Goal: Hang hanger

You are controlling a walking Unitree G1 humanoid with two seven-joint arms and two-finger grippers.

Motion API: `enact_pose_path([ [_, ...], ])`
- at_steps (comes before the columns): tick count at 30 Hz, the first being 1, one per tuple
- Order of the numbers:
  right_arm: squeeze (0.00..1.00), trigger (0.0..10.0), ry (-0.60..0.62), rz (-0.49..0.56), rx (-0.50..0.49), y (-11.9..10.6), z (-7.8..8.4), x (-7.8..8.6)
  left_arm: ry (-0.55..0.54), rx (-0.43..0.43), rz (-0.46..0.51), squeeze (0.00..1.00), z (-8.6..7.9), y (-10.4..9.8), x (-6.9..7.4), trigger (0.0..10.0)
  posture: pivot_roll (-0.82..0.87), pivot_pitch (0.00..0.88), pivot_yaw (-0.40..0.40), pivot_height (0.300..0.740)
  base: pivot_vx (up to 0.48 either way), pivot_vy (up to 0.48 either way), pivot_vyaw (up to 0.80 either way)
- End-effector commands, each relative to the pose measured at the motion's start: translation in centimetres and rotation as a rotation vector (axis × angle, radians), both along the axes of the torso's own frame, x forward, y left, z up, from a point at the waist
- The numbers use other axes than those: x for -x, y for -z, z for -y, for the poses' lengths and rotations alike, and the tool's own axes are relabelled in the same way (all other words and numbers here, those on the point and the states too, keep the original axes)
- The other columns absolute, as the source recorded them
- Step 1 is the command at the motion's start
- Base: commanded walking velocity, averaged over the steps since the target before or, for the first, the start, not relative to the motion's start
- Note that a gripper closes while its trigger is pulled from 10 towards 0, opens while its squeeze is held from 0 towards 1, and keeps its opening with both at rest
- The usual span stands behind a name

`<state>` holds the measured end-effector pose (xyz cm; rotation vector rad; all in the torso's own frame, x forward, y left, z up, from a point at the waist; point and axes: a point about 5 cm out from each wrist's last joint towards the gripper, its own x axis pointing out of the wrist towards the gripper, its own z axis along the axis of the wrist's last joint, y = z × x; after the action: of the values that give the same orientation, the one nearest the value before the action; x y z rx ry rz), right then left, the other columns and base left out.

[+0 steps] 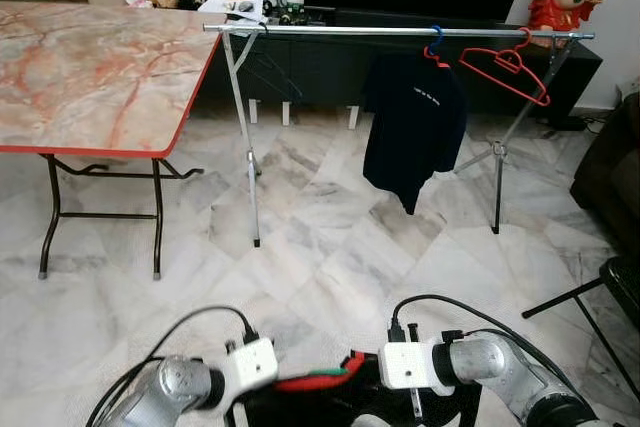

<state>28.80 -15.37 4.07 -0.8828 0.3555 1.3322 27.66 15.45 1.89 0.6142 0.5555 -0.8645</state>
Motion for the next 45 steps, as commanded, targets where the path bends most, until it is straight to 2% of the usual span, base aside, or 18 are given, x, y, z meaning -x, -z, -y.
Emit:
enact_pose_path([
  [1,0.00,10.0,0.020,0.005,0.003,-0.5,1.2,-0.2,-0.154,-0.095,0.016,0.00,-3.0,0.5,-0.3,0.0,0.07,0.064,-0.078,0.740,0.000,0.000,0.00],
  [4,0.00,10.0,0.028,-0.016,0.001,-0.1,1.6,0.4,-0.292,-0.112,0.106,0.00,-3.8,0.1,-1.2,0.0,0.07,0.065,-0.078,0.740,0.000,0.000,0.00],
  [7,0.00,10.0,0.024,-0.034,0.008,0.1,1.7,0.7,-0.321,-0.133,0.139,0.00,-4.0,0.0,-1.5,0.0,0.06,0.064,-0.078,0.740,0.000,0.000,0.00],
  [8,0.00,10.0,0.017,-0.054,0.014,0.3,1.8,1.0,-0.345,-0.231,0.182,0.00,-4.7,0.1,-1.7,0.0,0.06,0.065,-0.078,0.740,0.000,0.000,0.00],
  [9,0.00,10.0,0.017,-0.054,0.014,0.3,1.8,1.0,-0.345,-0.231,0.182,0.00,-4.7,0.1,-1.7,0.0,0.06,0.065,-0.078,0.740,0.000,0.000,0.00],
  [11,0.00,10.0,0.022,-0.062,0.026,0.4,1.9,1.0,-0.340,-0.370,0.146,0.00,-5.8,0.9,-1.2,0.0,0.06,0.063,-0.080,0.740,0.000,0.000,0.00],
  [14,0.00,10.0,0.039,-0.050,0.030,0.3,2.1,0.8,-0.309,-0.476,0.060,0.00,-6.8,2.0,-0.2,0.0,0.06,0.063,-0.081,0.740,0.000,0.000,0.00],
  [17,0.00,10.0,0.049,-0.042,0.020,0.1,2.0,0.7,-0.344,-0.510,0.053,0.00,-7.5,2.1,0.0,0.0,0.07,0.064,-0.080,0.740,0.000,0.000,0.00],
  [20,0.00,10.0,0.061,-0.039,0.019,0.0,2.0,0.5,-0.323,-0.447,-0.019,0.00,-7.0,2.5,0.5,0.0,0.07,0.065,-0.081,0.740,0.000,0.000,0.00],
  [22,0.00,10.0,0.061,-0.039,0.029,0.0,2.0,0.5,-0.166,-0.334,-0.113,0.00,-5.3,2.8,1.4,0.0,0.07,0.066,-0.081,0.740,0.000,0.000,0.00],
  [26,0.00,10.0,0.045,-0.052,0.043,0.1,2.0,0.7,-0.013,-0.248,-0.093,0.00,-3.9,2.0,1.6,0.0,0.07,0.067,-0.081,0.740,0.000,0.000,0.00],
  [27,0.00,10.0,0.028,-0.065,0.049,0.2,1.9,0.8,0.099,-0.164,-0.035,0.00,-2.9,1.2,1.7,0.0,0.07,0.068,-0.081,0.740,0.000,0.000,0.00],
  [28,0.00,10.0,0.019,-0.072,0.051,0.3,1.8,0.9,0.129,-0.134,-0.042,0.00,-2.7,1.0,1.9,0.0,0.07,0.067,-0.082,0.740,0.000,0.000,0.00],
  [32,0.00,10.0,-0.031,-0.117,0.067,0.8,1.5,1.6,0.195,-0.121,-0.106,0.00,-2.7,0.5,2.4,0.0,0.07,0.066,-0.079,0.740,0.000,0.000,0.00],
  [35,0.00,10.0,-0.042,-0.129,0.072,0.9,1.5,1.8,0.217,-0.100,-0.095,0.00,-2.5,0.1,2.3,0.0,0.07,0.066,-0.079,0.740,0.000,0.000,0.00],
  [41,0.00,10.0,-0.108,-0.197,0.120,1.4,1.6,2.7,0.196,-0.080,0.031,0.00,-2.2,-2.0,0.6,0.0,0.07,0.067,-0.083,0.740,0.000,0.000,0.00],
  [44,0.00,10.0,-0.125,-0.231,0.130,1.7,1.7,3.2,0.088,-0.166,0.121,0.00,-3.1,-3.0,-1.2,0.0,0.08,0.066,-0.083,0.740,0.000,0.000,0.00],
  [45,0.00,10.0,-0.126,-0.234,0.129,1.9,1.5,3.4,-0.035,-0.257,0.184,0.00,-4.4,-3.6,-2.5,0.0,0.07,0.066,-0.082,0.740,0.000,0.000,0.00],
])
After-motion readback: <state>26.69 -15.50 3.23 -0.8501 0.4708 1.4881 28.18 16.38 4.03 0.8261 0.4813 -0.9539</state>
